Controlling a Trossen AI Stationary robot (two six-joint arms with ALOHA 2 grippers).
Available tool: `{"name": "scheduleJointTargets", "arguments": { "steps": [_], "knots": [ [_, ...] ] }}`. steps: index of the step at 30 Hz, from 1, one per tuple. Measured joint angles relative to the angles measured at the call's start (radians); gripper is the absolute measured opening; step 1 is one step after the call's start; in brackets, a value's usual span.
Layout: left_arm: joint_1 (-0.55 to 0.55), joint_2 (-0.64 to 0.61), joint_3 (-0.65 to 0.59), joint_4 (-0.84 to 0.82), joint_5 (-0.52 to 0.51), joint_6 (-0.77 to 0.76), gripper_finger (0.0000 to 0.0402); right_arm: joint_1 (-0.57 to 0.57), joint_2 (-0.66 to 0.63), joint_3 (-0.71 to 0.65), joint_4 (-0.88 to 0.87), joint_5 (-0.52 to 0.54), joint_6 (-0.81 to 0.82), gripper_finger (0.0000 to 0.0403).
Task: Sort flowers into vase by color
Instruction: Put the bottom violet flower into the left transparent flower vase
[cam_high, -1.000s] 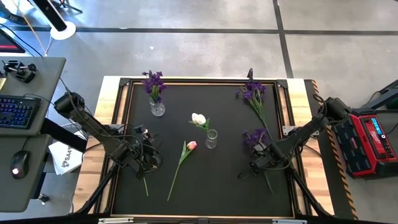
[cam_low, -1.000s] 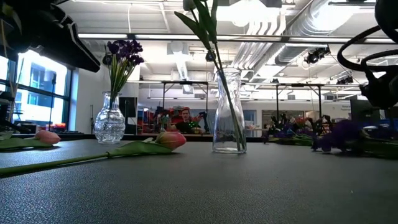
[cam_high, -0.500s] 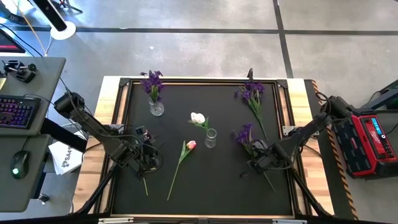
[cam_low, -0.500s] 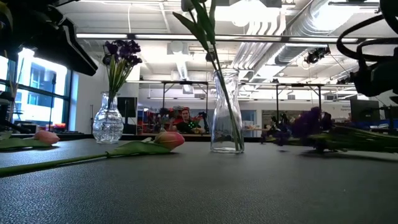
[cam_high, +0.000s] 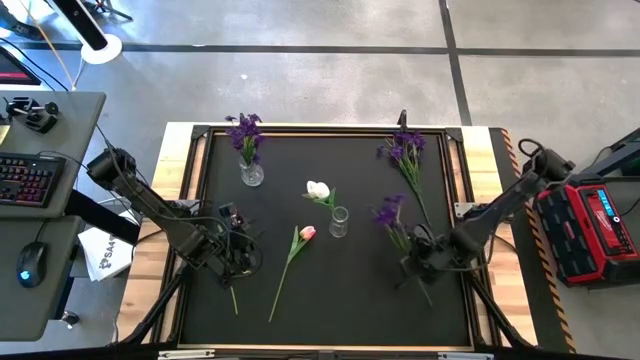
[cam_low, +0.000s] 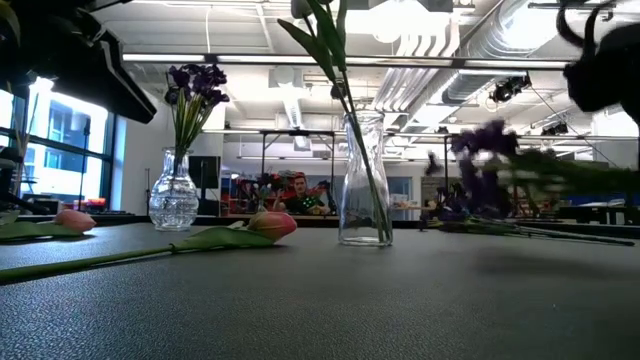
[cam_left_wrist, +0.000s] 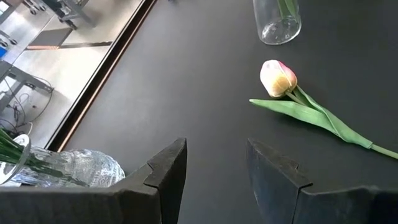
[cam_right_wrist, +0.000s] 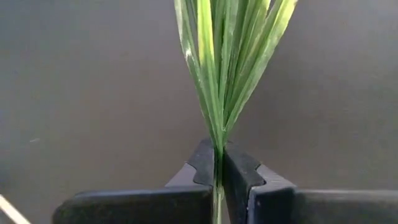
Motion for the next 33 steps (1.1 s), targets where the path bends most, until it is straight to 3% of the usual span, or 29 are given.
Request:
{"name": "scheduleJointTargets", "arguments": {
  "steps": [5, 9, 14, 18, 27, 33],
  "knots": [
    [0.000, -0.003, 0.000, 0.023, 0.004, 0.014, 0.0154, 0.028, -0.006, 0.121, -0.080, 0.129, -0.084, 0.0000],
    [0.000, -0.018, 0.000, 0.120, 0.025, 0.129, 0.0154, 0.043, -0.006, 0.223, -0.108, 0.250, -0.224, 0.0000],
    [-0.001, -0.050, 0.000, 0.257, 0.026, 0.328, 0.0154, 0.048, -0.006, 0.312, -0.051, 0.415, -0.515, 0.0000],
    [-0.001, -0.082, 0.000, 0.381, 0.026, 0.485, 0.0154, 0.041, -0.006, 0.316, 0.169, 0.476, -0.860, 0.0000],
    [0.016, -0.131, 0.000, 0.642, 0.035, 0.800, 0.0154, 0.003, 0.059, 0.283, 0.726, 0.473, -1.540, 0.0000],
    [0.111, -0.111, 0.000, 0.832, 0.260, 0.996, 0.0154, -0.058, 0.137, 0.283, 1.019, 0.296, -1.793, 0.0000]
  ]
}}
